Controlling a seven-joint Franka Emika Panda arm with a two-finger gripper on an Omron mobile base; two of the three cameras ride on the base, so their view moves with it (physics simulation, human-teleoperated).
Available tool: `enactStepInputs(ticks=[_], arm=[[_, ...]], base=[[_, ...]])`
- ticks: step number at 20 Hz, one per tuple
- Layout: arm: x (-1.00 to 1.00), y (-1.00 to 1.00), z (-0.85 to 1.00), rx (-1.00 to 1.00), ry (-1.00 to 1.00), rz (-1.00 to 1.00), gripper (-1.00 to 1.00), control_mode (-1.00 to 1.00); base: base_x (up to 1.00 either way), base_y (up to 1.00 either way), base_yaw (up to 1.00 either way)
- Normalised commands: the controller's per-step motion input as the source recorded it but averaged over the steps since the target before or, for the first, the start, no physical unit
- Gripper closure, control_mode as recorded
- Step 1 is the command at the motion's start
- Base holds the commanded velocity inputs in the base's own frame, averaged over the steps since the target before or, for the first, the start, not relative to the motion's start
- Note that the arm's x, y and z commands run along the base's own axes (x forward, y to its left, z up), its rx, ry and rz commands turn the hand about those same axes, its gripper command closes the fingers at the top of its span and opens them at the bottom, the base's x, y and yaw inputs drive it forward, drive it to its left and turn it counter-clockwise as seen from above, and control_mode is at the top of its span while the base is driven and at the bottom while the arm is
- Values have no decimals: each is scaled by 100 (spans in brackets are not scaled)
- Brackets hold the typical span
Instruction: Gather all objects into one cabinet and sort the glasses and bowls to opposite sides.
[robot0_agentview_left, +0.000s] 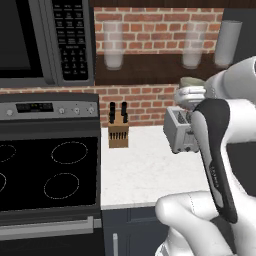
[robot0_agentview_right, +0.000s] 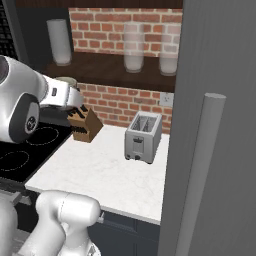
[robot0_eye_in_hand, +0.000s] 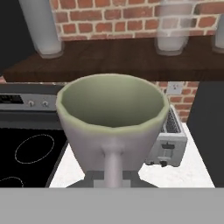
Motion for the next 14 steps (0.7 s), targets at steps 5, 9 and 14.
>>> enactStepInputs(ticks=[5, 9, 14], arm=[[-98, 1, -38, -1, 1, 1, 100, -100], [-28, 6, -80, -16, 9, 10, 100, -100], [-12, 14, -50, -19, 2, 11, 100, -100]], base=[[0, 0, 0], [0, 0, 0], [0, 0, 0]])
